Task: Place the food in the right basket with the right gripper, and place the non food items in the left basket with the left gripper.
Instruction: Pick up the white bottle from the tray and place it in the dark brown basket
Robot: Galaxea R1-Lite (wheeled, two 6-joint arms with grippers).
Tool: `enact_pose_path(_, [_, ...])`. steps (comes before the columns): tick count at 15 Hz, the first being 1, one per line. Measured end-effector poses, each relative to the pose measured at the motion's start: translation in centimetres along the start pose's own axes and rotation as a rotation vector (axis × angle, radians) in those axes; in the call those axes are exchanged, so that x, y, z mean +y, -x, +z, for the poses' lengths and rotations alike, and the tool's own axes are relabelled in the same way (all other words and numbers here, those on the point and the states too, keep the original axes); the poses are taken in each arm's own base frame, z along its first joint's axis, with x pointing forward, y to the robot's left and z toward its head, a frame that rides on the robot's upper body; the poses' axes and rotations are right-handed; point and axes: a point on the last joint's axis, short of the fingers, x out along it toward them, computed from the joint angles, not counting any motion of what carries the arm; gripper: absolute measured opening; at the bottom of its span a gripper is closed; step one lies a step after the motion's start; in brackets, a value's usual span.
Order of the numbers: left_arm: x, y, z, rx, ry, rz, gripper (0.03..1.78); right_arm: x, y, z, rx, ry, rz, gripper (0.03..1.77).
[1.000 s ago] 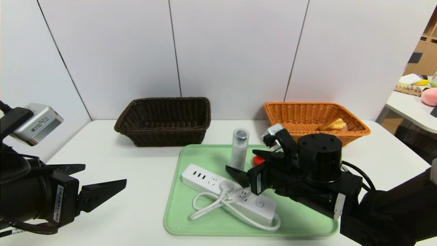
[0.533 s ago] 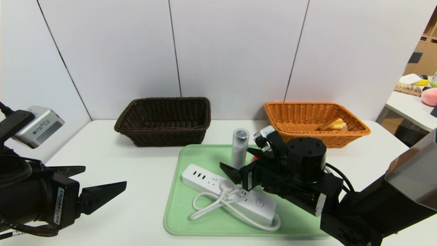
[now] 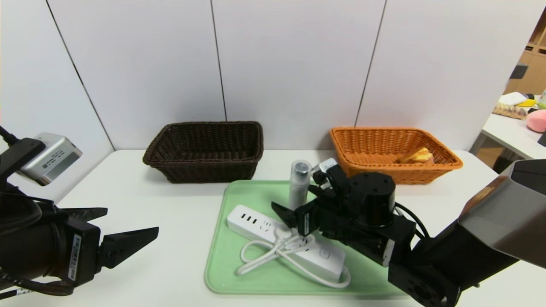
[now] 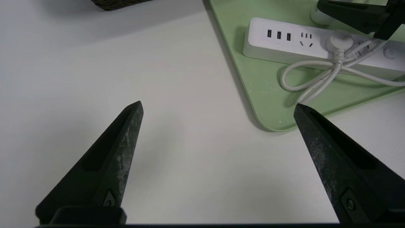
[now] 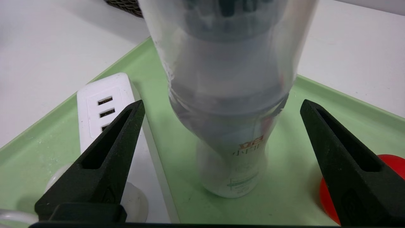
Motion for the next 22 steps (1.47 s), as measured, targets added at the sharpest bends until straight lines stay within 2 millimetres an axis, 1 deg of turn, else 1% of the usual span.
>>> enact_pose_path(3, [0.0,-0.1,-0.1,0.005,-0.001,0.000,1.69,-0.3,-0.7,0.1,-0.011,0.000,-0.014,1.69])
enact_pose_path(4, [0.0,-0.1,-0.1,0.006,-0.001,0.000,1.69,-0.5,-0.8,0.1,-0.013,-0.001,-0.018,1.64])
enact_pose_path(5, [0.0,-0.1,-0.1,0.006,-0.001,-0.001,1.69,-0.5,-0.9,0.1,-0.014,-0.001,-0.020,1.46])
enact_pose_path(8, [0.0,-0.2,-0.4,0.013,0.001,0.000,1.69,-0.6,-1.1,0.2,-0.021,-0.003,-0.023,1.01])
enact_pose_path(12, [0.0,-0.3,-0.6,0.021,0.000,0.001,1.69,-0.5,-1.2,0.6,-0.039,-0.002,-0.020,0.59])
enact_pose_path(14, [0.0,-0.4,-0.6,0.022,0.000,0.002,1.69,-0.2,-1.2,0.8,-0.045,0.001,-0.012,0.57])
enact_pose_path(19, [0.1,-0.5,-0.8,0.032,-0.002,0.003,1.69,0.4,-1.0,2.4,-0.098,0.003,-0.012,0.57])
enact_pose_path(21, [0.1,-0.6,-0.9,0.037,-0.002,0.004,1.69,1.1,-0.8,3.8,-0.136,0.004,-0.007,0.57])
enact_pose_path(22, [0.1,-0.6,-1.0,0.040,-0.002,0.005,1.69,1.5,-0.6,4.8,-0.158,0.007,-0.007,0.57])
